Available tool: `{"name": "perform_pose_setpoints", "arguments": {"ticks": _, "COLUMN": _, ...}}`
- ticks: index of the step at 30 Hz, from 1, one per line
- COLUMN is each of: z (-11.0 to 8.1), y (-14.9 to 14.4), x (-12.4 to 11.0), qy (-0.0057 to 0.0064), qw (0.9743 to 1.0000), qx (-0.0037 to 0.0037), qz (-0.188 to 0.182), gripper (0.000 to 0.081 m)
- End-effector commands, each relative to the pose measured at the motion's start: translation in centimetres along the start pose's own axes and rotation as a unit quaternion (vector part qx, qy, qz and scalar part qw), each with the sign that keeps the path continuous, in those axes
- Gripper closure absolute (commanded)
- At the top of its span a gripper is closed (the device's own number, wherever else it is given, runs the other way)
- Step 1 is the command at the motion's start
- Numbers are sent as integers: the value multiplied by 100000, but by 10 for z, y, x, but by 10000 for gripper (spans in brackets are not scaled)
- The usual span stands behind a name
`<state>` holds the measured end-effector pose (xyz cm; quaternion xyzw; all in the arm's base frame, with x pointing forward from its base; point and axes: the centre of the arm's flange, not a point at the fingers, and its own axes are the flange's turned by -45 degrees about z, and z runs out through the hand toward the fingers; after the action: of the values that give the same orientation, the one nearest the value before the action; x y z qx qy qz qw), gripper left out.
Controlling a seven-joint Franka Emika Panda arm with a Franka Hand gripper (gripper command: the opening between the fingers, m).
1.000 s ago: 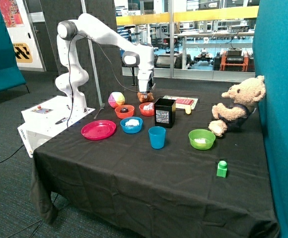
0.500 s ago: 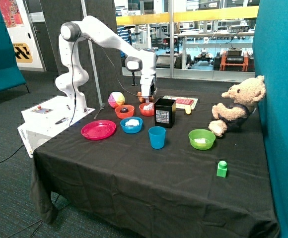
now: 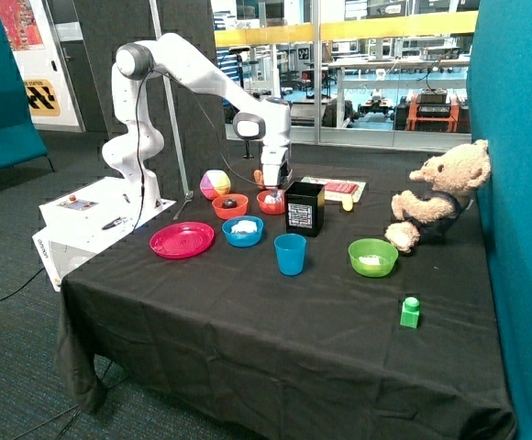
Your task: Throw away the rubbish paper
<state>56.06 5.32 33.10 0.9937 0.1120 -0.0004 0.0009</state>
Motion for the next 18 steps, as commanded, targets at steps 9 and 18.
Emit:
{"name": "perform_pose_setpoints", "arguments": {"ticks": 9, "z": 7, "y": 12, "x": -4, "qy": 51, "qw": 99999, "qx": 85, "qz": 506, "gripper": 109}}
{"name": "perform_pose_setpoints", "arguments": {"ticks": 18, "z": 15, "y": 15, "x": -7, "qy": 50, "qw": 99994, "qx": 85, "qz": 1094, "gripper": 130}}
